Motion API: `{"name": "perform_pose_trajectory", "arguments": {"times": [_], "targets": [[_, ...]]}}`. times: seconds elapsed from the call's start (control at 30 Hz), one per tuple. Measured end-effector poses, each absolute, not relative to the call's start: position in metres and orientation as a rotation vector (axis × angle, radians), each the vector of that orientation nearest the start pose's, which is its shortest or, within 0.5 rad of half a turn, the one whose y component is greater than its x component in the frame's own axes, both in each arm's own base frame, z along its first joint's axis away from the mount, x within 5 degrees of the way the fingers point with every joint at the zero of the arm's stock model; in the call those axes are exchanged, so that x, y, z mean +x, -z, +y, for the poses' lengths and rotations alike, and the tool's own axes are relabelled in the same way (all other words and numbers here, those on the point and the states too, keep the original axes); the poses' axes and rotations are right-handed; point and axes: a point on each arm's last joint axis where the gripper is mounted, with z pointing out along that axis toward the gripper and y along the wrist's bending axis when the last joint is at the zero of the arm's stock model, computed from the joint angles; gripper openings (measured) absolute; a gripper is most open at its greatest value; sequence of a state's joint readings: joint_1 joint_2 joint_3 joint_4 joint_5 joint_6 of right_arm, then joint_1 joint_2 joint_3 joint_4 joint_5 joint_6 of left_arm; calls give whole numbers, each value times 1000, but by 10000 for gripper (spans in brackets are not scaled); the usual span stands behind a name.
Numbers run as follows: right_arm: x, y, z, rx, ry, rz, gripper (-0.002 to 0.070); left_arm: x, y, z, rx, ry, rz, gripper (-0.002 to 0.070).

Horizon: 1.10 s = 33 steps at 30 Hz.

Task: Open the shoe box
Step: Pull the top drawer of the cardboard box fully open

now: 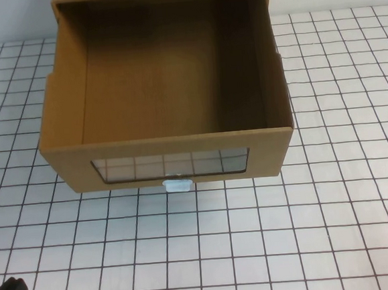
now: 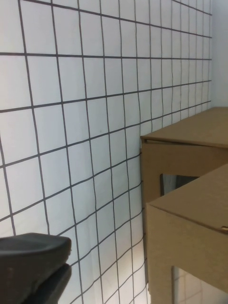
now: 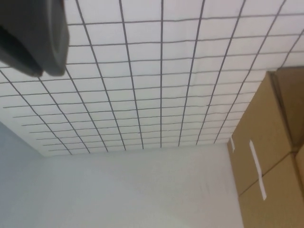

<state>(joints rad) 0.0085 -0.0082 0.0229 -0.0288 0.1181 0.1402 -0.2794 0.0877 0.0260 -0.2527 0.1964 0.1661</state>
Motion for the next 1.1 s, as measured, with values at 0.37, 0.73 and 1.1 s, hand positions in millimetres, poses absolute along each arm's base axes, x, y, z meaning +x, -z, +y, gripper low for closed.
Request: {"name": "perform_pose_trajectory", "arguments": {"times": [0.37, 0.73, 1.1], "targets": [[53, -175, 5, -40, -58, 1843, -13, 58, -182, -21, 212, 303, 1785, -2], [53, -174, 5, -47, -55, 1851, -13, 58, -182, -21, 212, 303, 1785, -2], [53, -174, 5, -48, -54, 1852, -13, 58, -182, -21, 213, 303, 1787, -2]]}}
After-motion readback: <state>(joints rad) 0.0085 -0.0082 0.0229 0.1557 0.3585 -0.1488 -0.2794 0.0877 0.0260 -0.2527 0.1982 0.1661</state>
